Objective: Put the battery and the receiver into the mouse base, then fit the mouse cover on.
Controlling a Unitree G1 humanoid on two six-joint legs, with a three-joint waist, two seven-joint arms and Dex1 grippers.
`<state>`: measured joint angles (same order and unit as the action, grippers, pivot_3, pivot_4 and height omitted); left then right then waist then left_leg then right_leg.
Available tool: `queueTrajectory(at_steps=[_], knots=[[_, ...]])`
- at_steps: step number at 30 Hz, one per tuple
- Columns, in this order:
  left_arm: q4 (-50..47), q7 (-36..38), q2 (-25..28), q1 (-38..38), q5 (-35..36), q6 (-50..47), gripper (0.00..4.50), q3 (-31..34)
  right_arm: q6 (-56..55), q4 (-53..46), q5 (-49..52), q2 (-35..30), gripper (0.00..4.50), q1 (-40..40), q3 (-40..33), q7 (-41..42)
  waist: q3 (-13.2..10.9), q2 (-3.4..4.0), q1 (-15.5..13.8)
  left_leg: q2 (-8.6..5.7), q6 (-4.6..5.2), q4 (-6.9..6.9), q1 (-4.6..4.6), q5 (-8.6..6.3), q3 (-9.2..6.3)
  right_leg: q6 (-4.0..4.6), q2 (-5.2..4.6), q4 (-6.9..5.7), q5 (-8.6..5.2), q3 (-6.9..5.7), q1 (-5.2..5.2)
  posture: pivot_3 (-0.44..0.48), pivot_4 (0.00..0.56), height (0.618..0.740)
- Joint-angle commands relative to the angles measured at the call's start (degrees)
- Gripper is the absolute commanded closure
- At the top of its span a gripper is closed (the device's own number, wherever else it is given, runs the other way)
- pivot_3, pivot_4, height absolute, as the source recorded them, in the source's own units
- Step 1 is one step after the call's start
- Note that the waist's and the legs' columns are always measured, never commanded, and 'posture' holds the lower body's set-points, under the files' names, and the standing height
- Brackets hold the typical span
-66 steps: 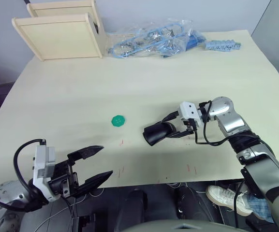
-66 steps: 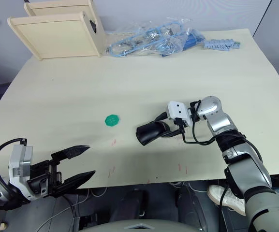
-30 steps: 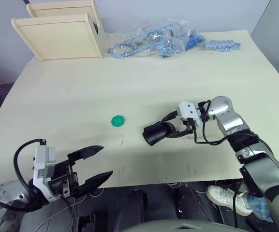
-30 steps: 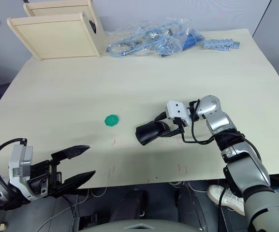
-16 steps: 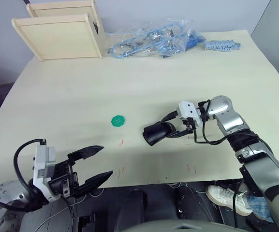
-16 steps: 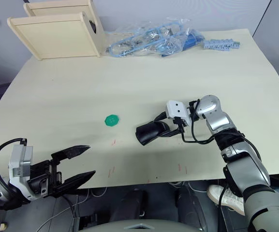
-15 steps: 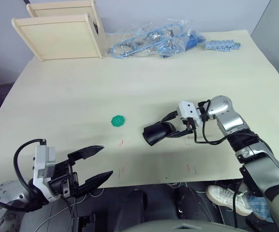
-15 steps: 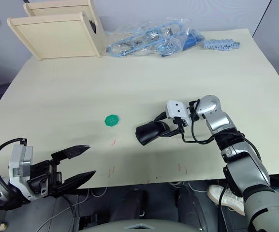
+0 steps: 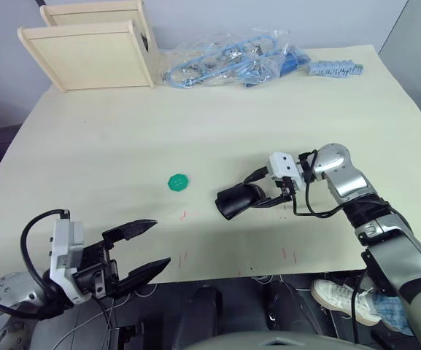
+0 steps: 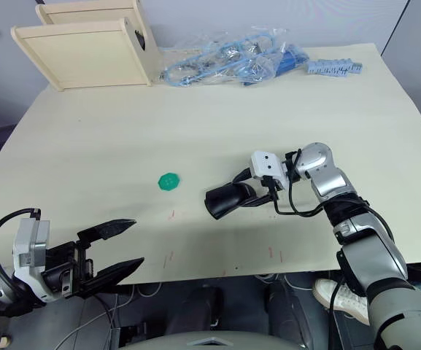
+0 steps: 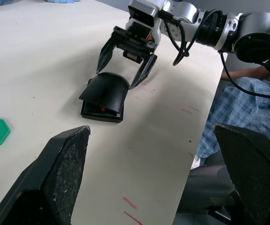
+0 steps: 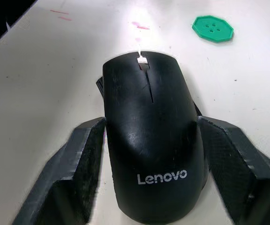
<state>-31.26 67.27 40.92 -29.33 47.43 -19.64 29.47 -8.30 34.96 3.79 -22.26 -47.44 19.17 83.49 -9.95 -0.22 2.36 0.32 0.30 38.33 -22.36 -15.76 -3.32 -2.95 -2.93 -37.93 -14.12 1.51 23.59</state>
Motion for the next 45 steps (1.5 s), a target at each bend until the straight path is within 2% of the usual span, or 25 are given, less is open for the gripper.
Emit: queueTrajectory(at_steps=[1, 13, 16, 27, 45], knots=[[-1.31, 0.34, 0.18, -0.05, 0.50, 0.76, 0.00, 1.09, -1.27, -0.61, -0.20, 0.04, 0.17, -0.77, -0.71, -0.51, 0.00, 0.00, -0.01, 0.00, 0.00, 0.00, -0.01, 0.00, 0.00, 0.00, 0.00, 0.00, 0.00, 0.00, 0.00, 0.000, 0.150, 0.740], [-1.41, 0.20, 0.15, -0.05, 0.46, 0.76, 0.00, 1.11, -0.95, -0.05, -0.05, 0.32, 0.17, -1.05, -1.01, -0.44, 0.00, 0.00, 0.00, 0.00, 0.00, 0.00, -0.01, 0.00, 0.00, 0.00, 0.00, 0.00, 0.00, 0.00, 0.00, 0.000, 0.150, 0.740], [-1.53, 0.13, 0.05, -0.14, 0.47, 0.78, 0.00, 1.07, -1.34, -0.53, -0.04, 0.19, 0.98, -0.73, -1.06, -0.54, 0.00, 0.00, 0.00, 0.00, 0.00, 0.00, -0.01, 0.00, 0.00, 0.00, 0.00, 0.00, 0.00, 0.00, 0.01, 0.000, 0.150, 0.740], [-1.50, -0.07, -0.09, -0.09, 0.39, 0.84, 0.00, 0.94, 0.40, -2.82, 1.42, -0.07, 0.98, -0.79, -1.76, 0.11, 0.00, 0.00, 0.00, 0.00, 0.00, 0.00, -0.01, 0.00, -0.01, 0.00, 0.00, 0.00, 0.00, 0.00, 0.00, 0.000, 0.150, 0.740], [-1.92, -0.24, -0.50, -0.65, 0.28, 1.08, 0.00, 0.99, -0.02, -1.29, 0.37, 0.22, 0.98, -1.00, -0.57, 0.10, 0.00, 0.00, -0.01, 0.00, 0.00, 0.00, -0.01, 0.00, -0.01, 0.00, 0.00, 0.00, 0.00, 0.00, 0.00, 0.000, 0.150, 0.740]])
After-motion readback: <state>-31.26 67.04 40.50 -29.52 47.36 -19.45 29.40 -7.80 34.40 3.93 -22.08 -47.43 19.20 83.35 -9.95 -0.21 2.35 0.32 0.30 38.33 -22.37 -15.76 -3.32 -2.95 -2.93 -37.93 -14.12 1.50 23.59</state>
